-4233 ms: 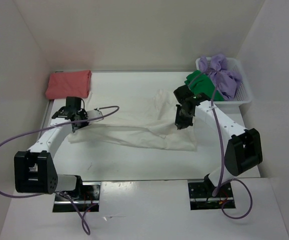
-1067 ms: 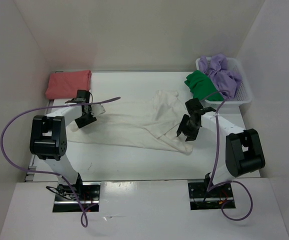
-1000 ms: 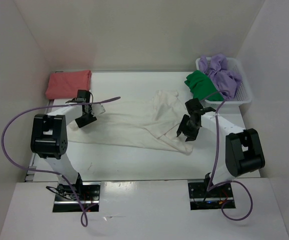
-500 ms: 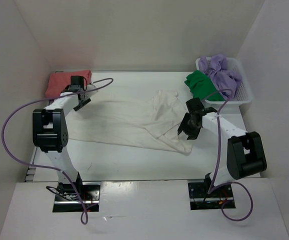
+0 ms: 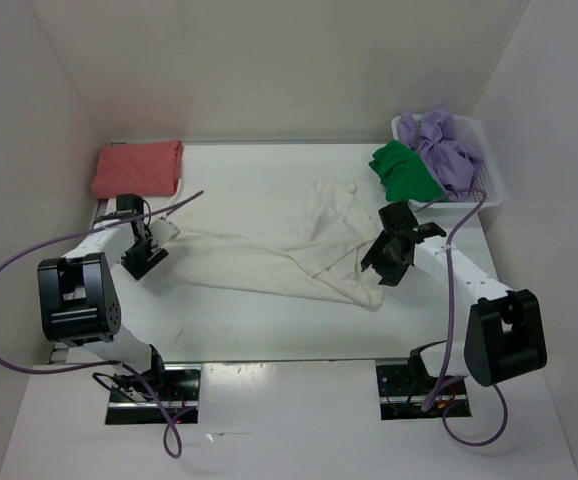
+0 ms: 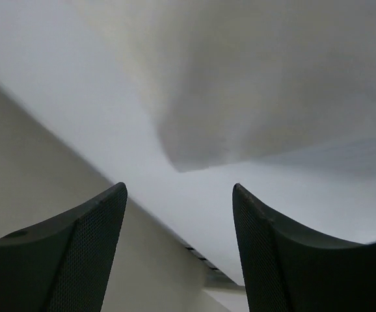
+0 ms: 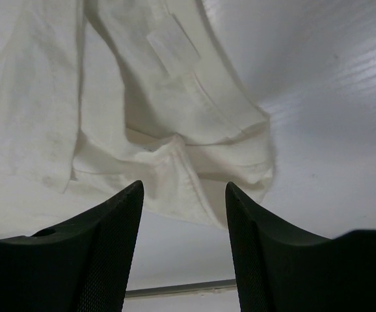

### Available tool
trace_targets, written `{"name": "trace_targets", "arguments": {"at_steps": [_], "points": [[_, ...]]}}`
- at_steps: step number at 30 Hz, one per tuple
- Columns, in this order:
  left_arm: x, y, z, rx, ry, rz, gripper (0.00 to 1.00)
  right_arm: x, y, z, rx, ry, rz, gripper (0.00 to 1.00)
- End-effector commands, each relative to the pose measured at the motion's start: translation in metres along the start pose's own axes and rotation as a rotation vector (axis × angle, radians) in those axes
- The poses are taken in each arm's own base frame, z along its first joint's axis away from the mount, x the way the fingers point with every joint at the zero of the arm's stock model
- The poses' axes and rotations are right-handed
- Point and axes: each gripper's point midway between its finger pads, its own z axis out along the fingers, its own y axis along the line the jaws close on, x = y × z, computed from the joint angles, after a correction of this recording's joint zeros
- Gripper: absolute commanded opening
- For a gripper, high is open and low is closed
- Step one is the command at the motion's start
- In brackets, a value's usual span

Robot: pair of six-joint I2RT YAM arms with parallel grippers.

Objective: Fold and stack the t-shirts
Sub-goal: Fold the flattened tshirt in 1/3 of the way

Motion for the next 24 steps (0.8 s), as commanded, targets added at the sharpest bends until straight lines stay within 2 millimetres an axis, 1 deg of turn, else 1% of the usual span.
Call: {"name": "trace_targets", "arguments": {"at_steps": [1,2,3,5,6,7,8,9,10,11,12,14,15,16,17,18,19,20,21,22,23,24], "points": [[0.015,-0.038,0.013,0.136,0.018,-0.047,0.73,0.022,-0.008,0.003,0.012,0.069,0.052,0.59],[0.017,-0.042,0.018,0.143,0.024,-0.046,0.73,0.024,-0.01,0.006,0.015,0.071,0.062,0.59],[0.015,-0.042,0.02,0.139,0.008,-0.048,0.75,0.024,-0.01,0.007,0.015,0.071,0.062,0.59],[0.016,-0.053,0.029,0.179,0.013,-0.045,0.76,0.028,-0.015,0.011,0.026,0.079,0.071,0.59],[0.012,-0.051,0.033,0.175,-0.003,-0.047,0.78,0.027,-0.014,0.013,0.024,0.077,0.071,0.59],[0.01,-0.053,0.037,0.187,-0.007,-0.047,0.78,0.033,-0.013,0.015,0.017,0.093,0.063,0.59],[0.006,-0.049,0.038,0.17,-0.022,-0.05,0.78,0.039,-0.017,0.022,0.036,0.117,0.071,0.59],[0.006,-0.05,0.042,0.174,-0.018,-0.049,0.78,0.038,-0.012,0.024,0.018,0.119,0.072,0.57],[0.006,-0.052,0.046,0.181,-0.012,-0.048,0.75,0.043,-0.018,0.029,0.033,0.131,0.072,0.54],[0.005,-0.052,0.05,0.179,-0.014,-0.049,0.61,0.043,-0.018,0.033,0.038,0.135,0.072,0.5],[0.009,-0.055,0.054,0.19,0.007,-0.045,0.52,0.045,-0.017,0.037,0.032,0.141,0.072,0.4],[0.011,-0.056,0.06,0.192,0.022,-0.032,0.35,0.047,-0.019,0.044,0.047,0.152,0.072,0.25],[0.013,-0.059,0.061,0.206,0.034,-0.029,0.13,0.05,-0.023,0.048,0.069,0.17,0.063,0.16],[0.01,-0.054,0.06,0.196,0.025,-0.031,0.03,0.051,-0.026,0.051,0.085,0.168,0.061,0.0],[0.012,-0.053,0.06,0.186,0.037,-0.03,0.0,0.051,-0.026,0.051,0.092,0.174,0.052,0.0],[0.013,-0.048,0.057,0.168,0.041,-0.021,0.0,0.051,-0.026,0.051,0.092,0.174,0.052,0.0],[0.014,-0.047,0.054,0.161,0.047,-0.02,0.0,0.051,-0.027,0.048,0.102,0.183,0.041,0.0],[0.019,-0.047,0.049,0.168,0.055,-0.018,0.0,0.045,-0.023,0.042,0.092,0.162,0.041,0.0],[0.02,-0.038,0.038,0.139,0.034,-0.018,0.0,0.041,-0.024,0.037,0.096,0.142,0.039,0.0],[0.022,-0.038,0.032,0.135,0.03,-0.007,0.0,0.036,-0.022,0.025,0.086,0.123,0.039,0.0],[0.029,-0.037,0.026,0.132,0.031,0.004,0.0,0.036,-0.023,0.02,0.081,0.119,0.04,0.0],[0.032,-0.033,0.015,0.099,0.009,0.0,0.0,0.032,-0.021,0.014,0.075,0.103,0.04,0.0]]}}
